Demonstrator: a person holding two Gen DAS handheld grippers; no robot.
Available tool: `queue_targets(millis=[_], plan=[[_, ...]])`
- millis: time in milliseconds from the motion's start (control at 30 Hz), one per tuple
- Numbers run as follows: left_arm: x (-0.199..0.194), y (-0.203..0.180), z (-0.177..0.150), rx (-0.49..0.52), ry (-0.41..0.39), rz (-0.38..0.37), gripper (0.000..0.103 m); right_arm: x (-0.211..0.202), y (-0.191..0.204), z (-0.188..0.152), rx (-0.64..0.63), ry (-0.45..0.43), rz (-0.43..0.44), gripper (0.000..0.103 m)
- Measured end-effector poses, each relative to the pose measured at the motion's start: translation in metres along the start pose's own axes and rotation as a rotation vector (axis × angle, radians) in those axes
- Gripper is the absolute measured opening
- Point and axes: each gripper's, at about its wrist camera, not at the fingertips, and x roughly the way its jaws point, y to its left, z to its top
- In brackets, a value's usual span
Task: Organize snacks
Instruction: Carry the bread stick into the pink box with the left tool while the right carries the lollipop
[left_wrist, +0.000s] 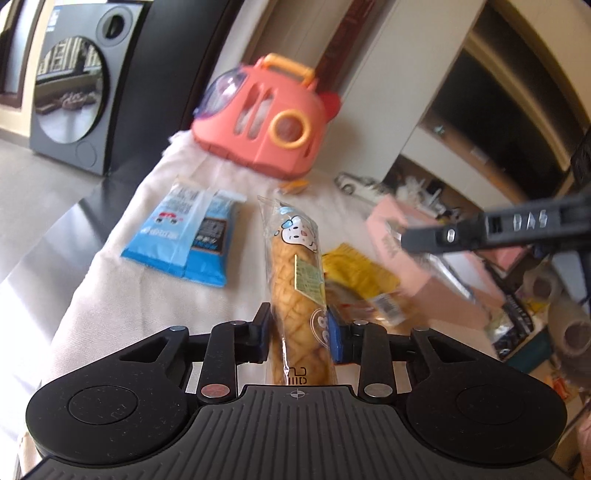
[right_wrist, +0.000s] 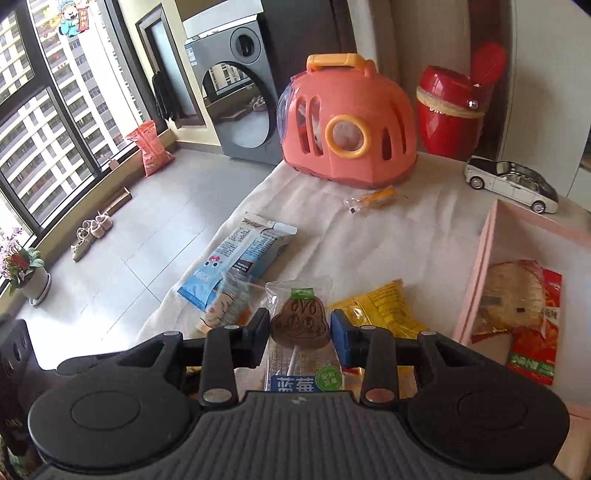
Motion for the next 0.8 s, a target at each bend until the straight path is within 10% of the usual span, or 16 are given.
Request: queue_targets(millis=[633,800], plan=[[0.001,-0.082,-0.033,0.165,0.087,-0.128,0.034,-0.040,-0.128,-0.148,0.314,-0.061,-0.320,0.037],[-0.009,-0.083,-0.028,0.131,0.062,-0.129,0.034,-0.053,-0.134,-0.161,0.393,-0.152,-0.301,0.065]])
